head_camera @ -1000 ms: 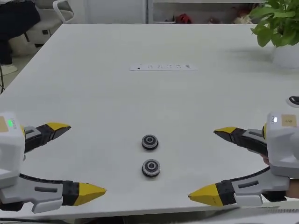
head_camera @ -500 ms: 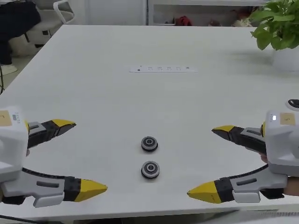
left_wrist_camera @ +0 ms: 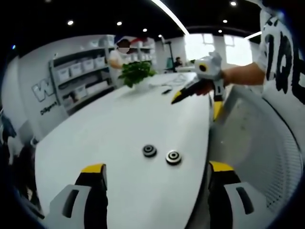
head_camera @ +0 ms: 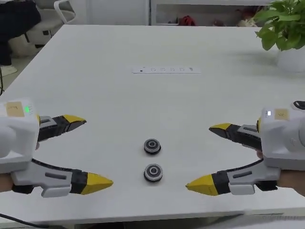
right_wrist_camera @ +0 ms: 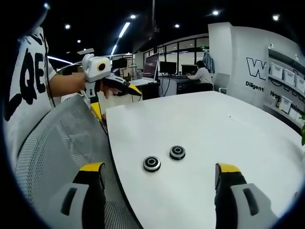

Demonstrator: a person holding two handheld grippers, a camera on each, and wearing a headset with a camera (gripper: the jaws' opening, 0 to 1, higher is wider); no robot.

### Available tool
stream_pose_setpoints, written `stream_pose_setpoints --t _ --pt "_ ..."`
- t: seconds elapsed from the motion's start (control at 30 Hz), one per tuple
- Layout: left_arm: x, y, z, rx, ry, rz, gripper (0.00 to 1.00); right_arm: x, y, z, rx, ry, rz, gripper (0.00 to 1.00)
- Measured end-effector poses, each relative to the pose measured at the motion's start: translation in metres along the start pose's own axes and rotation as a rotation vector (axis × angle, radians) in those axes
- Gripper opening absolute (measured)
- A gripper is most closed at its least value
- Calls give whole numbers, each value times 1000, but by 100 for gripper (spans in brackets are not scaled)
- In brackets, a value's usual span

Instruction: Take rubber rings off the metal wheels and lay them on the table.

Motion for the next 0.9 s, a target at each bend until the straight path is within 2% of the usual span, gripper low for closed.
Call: stream_pose_setpoints --t 0.23,0.43,0.63,0.9 --pt "-6 9 9 15 -9 10 85 3 -7 6 -4 1 -2 89" --pt "-6 13 16 42 -14 7 81 5 -12 11 -10 6 -8 86" --pt "-3 17 24 67 2 21 77 5 -16 19 -39 5 -2 82" --pt "-4 20 37 99 6 16 73 10 -17 35 -76 43 -28 75"
Point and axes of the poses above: the centre of the closed fingertips' face, and the gripper's own axes: z roughly forward along the fingers, y roughly to its left, x roughly out of its underside, the point moved 6 cm from there along -z, roughly backward along the fingers, and after that the axes turned 3 degrees about x, right-handed, at the moved point
